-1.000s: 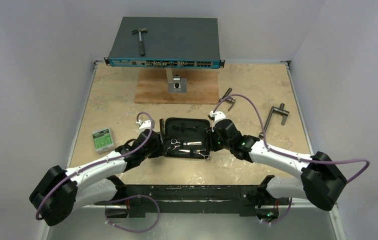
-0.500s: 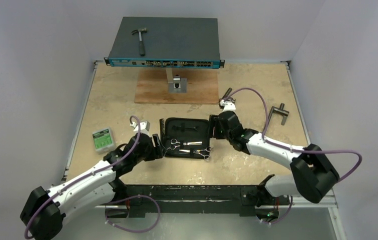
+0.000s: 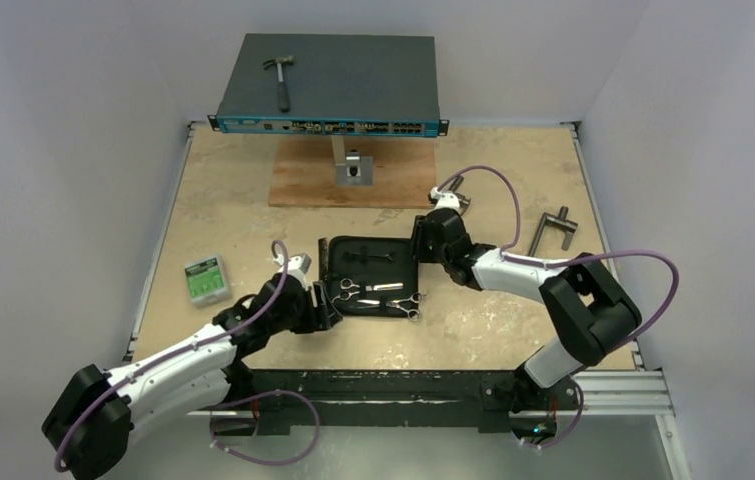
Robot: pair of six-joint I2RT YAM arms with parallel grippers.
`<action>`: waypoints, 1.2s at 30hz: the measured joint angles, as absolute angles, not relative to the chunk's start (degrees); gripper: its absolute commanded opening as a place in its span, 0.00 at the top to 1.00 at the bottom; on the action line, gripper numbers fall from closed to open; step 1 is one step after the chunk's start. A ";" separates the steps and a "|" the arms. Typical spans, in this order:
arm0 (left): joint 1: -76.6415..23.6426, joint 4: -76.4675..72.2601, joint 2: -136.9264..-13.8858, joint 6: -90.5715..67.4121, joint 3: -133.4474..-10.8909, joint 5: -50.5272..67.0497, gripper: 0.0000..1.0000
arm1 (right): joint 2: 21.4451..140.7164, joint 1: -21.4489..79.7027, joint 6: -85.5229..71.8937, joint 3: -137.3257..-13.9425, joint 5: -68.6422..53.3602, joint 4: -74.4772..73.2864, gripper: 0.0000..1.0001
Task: Sort the hair-cutting tools
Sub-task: Adjust the scissors in the hairdressing tool bag.
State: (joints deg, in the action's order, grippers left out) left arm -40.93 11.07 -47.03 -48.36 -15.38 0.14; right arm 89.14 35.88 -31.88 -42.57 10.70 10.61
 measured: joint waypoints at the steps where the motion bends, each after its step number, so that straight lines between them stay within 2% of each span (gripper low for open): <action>1: -40.93 10.24 -48.10 -48.36 -15.35 0.71 0.42 | 89.69 35.88 -31.94 -42.63 10.70 10.81 0.73; 10: -40.93 3.29 -57.25 -48.40 -16.67 2.26 0.44 | 90.11 35.57 -32.62 -41.34 10.96 10.76 1.00; 23: -40.25 2.00 -66.50 -48.64 -22.37 -0.80 0.45 | 77.62 35.99 -39.72 -27.29 10.74 10.20 1.00; 30: -39.86 0.84 -72.07 -48.51 -26.02 -2.26 0.46 | 67.22 44.01 -44.21 -22.22 13.32 4.19 1.00; 31: -39.77 0.51 -72.53 -48.53 -26.26 -2.42 0.46 | 65.93 44.93 -44.60 -22.17 13.56 2.90 1.00; 32: -39.75 0.27 -72.82 -48.53 -26.37 -2.57 0.46 | 64.34 45.60 -44.86 -22.15 13.63 1.50 0.93; 34: -39.77 -0.27 -73.10 -48.56 -26.39 -2.74 0.46 | 61.45 46.22 -45.10 -22.20 13.91 -0.93 0.70; 36: -39.77 -0.40 -73.14 -48.60 -26.39 -2.79 0.46 | 58.72 46.48 -44.73 -22.76 14.28 -4.03 0.63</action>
State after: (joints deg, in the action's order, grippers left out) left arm -39.77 -0.40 -73.14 -48.60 -26.39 -2.79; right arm 58.72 46.48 -44.73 -22.76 14.28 -4.03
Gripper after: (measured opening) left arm 0.543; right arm 0.231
